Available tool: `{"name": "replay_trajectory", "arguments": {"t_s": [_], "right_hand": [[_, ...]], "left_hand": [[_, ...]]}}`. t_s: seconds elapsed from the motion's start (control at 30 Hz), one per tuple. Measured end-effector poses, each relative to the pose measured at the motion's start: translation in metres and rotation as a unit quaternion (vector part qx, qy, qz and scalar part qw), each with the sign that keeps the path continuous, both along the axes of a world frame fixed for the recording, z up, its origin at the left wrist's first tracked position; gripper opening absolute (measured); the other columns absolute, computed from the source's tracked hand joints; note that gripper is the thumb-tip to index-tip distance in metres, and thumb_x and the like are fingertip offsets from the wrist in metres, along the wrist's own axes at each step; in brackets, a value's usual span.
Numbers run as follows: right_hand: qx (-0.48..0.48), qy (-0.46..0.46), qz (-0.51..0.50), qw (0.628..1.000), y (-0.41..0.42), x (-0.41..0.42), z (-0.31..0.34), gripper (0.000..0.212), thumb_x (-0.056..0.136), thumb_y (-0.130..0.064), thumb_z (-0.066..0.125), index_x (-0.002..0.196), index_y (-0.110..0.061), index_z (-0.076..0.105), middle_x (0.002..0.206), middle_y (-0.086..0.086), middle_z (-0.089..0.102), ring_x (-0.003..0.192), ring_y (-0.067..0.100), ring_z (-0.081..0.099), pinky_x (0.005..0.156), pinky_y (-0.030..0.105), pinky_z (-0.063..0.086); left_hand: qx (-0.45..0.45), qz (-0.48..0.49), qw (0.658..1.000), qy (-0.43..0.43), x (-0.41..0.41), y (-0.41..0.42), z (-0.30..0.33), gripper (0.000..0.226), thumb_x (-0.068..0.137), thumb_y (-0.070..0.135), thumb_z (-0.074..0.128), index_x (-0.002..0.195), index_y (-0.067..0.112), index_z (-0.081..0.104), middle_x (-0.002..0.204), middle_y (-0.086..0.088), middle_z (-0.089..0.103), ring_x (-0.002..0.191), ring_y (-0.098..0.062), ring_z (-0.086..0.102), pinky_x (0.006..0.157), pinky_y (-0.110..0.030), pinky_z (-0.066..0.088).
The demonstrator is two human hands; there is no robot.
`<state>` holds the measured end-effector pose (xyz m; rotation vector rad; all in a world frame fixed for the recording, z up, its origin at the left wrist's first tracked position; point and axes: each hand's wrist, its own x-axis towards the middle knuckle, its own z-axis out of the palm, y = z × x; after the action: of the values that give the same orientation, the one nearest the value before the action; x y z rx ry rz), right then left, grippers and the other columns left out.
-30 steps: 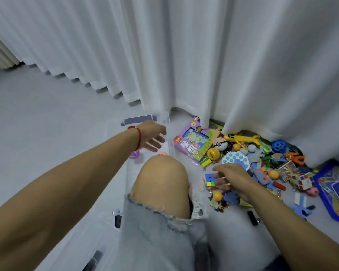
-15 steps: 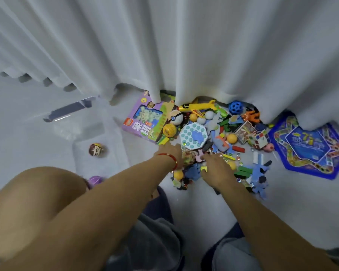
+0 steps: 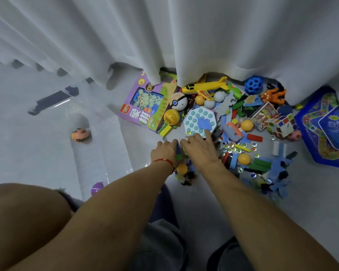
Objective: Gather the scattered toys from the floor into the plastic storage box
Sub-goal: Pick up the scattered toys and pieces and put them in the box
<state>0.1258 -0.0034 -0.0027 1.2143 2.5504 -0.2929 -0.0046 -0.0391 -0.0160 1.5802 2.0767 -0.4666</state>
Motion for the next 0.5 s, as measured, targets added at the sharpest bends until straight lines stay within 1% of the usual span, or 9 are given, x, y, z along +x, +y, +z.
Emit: {"name": "replay_trajectory", "arguments": {"t_s": [0.1,0.17,0.2,0.27,0.3,0.37,0.4,0.43,0.5], "right_hand": [[0.015,0.039,-0.03,0.999,-0.001,-0.003,0.002,0.061,0.074,-0.018,0.076,0.127,-0.023,0.046,0.123,0.007,0.054,0.122,0.03,0.049,0.112,0.055,0.025],[0.034,0.12,-0.117,0.985,-0.005,-0.004,0.01,0.054,0.079,-0.025,0.075,0.125,-0.02,0.049,0.117,0.01,0.053,0.108,0.033,0.055,0.096,0.051,0.042],[0.021,0.178,-0.176,0.968,-0.006,-0.006,0.02,0.054,0.079,-0.03,0.076,0.124,-0.017,0.049,0.116,0.012,0.05,0.102,0.035,0.056,0.086,0.046,0.048],[-0.031,0.284,-0.254,0.924,-0.003,-0.015,0.051,0.058,0.076,-0.033,0.077,0.122,-0.016,0.046,0.117,0.012,0.042,0.096,0.036,0.054,0.069,0.037,0.045],[-0.045,0.313,-0.253,0.914,-0.002,-0.022,0.067,0.059,0.074,-0.033,0.078,0.121,-0.017,0.045,0.118,0.011,0.039,0.096,0.035,0.054,0.067,0.035,0.042],[-0.081,0.372,-0.231,0.896,-0.004,-0.045,0.101,0.061,0.073,-0.034,0.08,0.12,-0.02,0.044,0.12,0.007,0.038,0.098,0.03,0.053,0.072,0.035,0.044],[-0.106,0.405,-0.225,0.88,-0.008,-0.059,0.119,0.06,0.072,-0.037,0.08,0.12,-0.023,0.046,0.12,0.005,0.039,0.098,0.025,0.053,0.076,0.034,0.046],[-0.126,0.436,-0.22,0.864,-0.014,-0.076,0.136,0.058,0.072,-0.04,0.079,0.118,-0.026,0.048,0.118,0.002,0.041,0.097,0.02,0.054,0.078,0.031,0.046],[-0.165,0.477,-0.198,0.84,-0.029,-0.111,0.164,0.051,0.071,-0.047,0.078,0.113,-0.031,0.055,0.113,-0.002,0.048,0.09,0.011,0.057,0.077,0.026,0.048]], "left_hand": [[0.002,0.039,0.999,0.021,0.0,0.008,0.02,0.06,0.078,0.04,0.072,0.124,0.017,0.042,0.12,-0.013,0.055,0.112,-0.032,0.048,0.079,-0.042,0.049],[0.031,0.058,0.998,-0.01,-0.009,0.018,0.047,0.072,0.074,0.048,0.073,0.128,0.015,0.039,0.12,-0.014,0.053,0.112,-0.033,0.048,0.08,-0.044,0.05],[0.044,0.051,0.997,-0.027,-0.016,0.024,0.064,0.077,0.072,0.053,0.072,0.129,0.015,0.037,0.119,-0.014,0.053,0.111,-0.034,0.049,0.08,-0.044,0.051],[0.029,0.024,0.999,-0.024,-0.035,0.039,0.107,0.076,0.073,0.057,0.069,0.128,0.013,0.039,0.113,-0.012,0.056,0.102,-0.032,0.054,0.076,-0.041,0.051],[0.004,0.021,1.0,-0.012,-0.047,0.048,0.132,0.069,0.074,0.055,0.069,0.123,0.012,0.044,0.106,-0.01,0.058,0.094,-0.029,0.057,0.073,-0.037,0.05],[-0.044,0.034,0.998,-0.003,-0.077,0.058,0.187,0.044,0.071,0.046,0.07,0.099,0.014,0.058,0.091,-0.006,0.062,0.076,-0.026,0.059,0.067,-0.03,0.051],[-0.064,0.049,0.997,-0.005,-0.096,0.059,0.213,0.037,0.068,0.045,0.071,0.087,0.015,0.062,0.087,-0.004,0.064,0.072,-0.025,0.063,0.069,-0.029,0.054],[-0.077,0.071,0.994,-0.011,-0.117,0.054,0.236,0.038,0.066,0.047,0.073,0.083,0.014,0.063,0.087,-0.004,0.066,0.073,-0.025,0.068,0.073,-0.034,0.059],[-0.068,0.136,0.987,-0.054,-0.16,0.031,0.268,0.052,0.065,0.053,0.075,0.093,0.011,0.063,0.097,-0.007,0.067,0.08,-0.027,0.072,0.075,-0.045,0.061]]}}
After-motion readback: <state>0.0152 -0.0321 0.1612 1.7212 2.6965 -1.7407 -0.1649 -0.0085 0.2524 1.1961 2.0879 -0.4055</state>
